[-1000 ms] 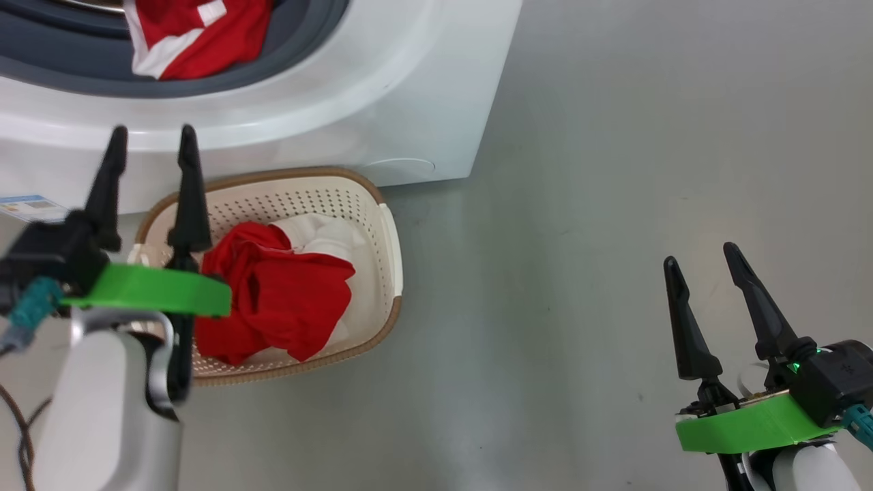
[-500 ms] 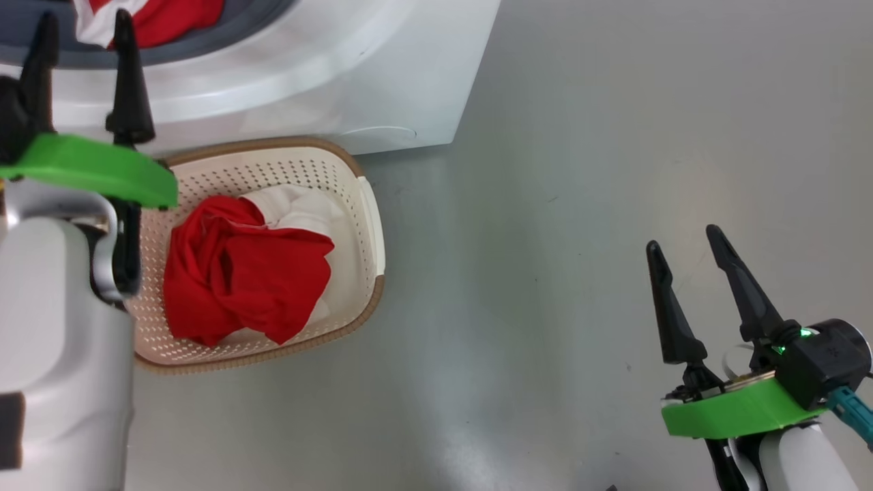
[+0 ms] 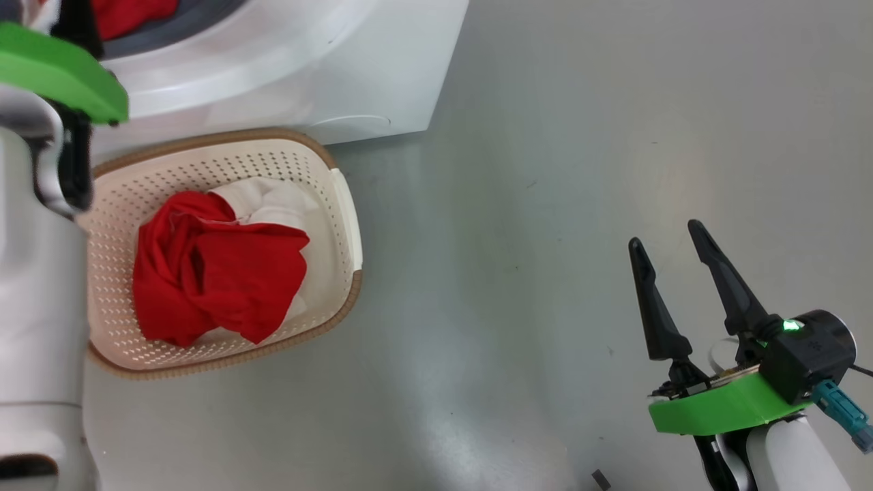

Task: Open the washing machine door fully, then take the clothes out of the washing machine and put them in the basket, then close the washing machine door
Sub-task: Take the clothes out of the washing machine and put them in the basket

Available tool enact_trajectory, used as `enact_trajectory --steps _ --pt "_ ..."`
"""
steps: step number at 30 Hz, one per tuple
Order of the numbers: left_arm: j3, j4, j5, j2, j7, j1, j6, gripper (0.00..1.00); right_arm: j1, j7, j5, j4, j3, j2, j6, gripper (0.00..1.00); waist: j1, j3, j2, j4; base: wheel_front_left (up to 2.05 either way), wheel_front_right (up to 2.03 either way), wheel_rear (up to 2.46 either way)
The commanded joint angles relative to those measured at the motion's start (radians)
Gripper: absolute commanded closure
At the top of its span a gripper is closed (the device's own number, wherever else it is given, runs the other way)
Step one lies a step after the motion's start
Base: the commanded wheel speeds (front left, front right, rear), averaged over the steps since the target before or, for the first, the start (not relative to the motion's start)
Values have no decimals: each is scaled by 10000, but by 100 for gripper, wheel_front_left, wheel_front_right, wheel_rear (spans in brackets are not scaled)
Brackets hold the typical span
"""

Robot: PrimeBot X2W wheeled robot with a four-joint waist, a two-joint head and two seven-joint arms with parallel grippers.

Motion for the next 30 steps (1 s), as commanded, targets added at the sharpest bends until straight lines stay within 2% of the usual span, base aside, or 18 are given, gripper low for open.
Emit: enact_trajectory --steps 1,18,30 --pt "155 -36 -69 520 4 -355 -69 0 -129 -63 -67 -174 255 -125 62 0 0 95 -1 -112 0 0 0" --pt "-72 2041 -57 1049 -297 -2369 -66 0 -503 -63 -54 -111 548 -125 62 0 0 1026 -1 -482 0 0 0" --pt "-82 3430 -541 1364 1431 -3544 -550 0 -493 -63 -62 28 732 -125 62 0 0 1122 -1 -692 0 0 0"
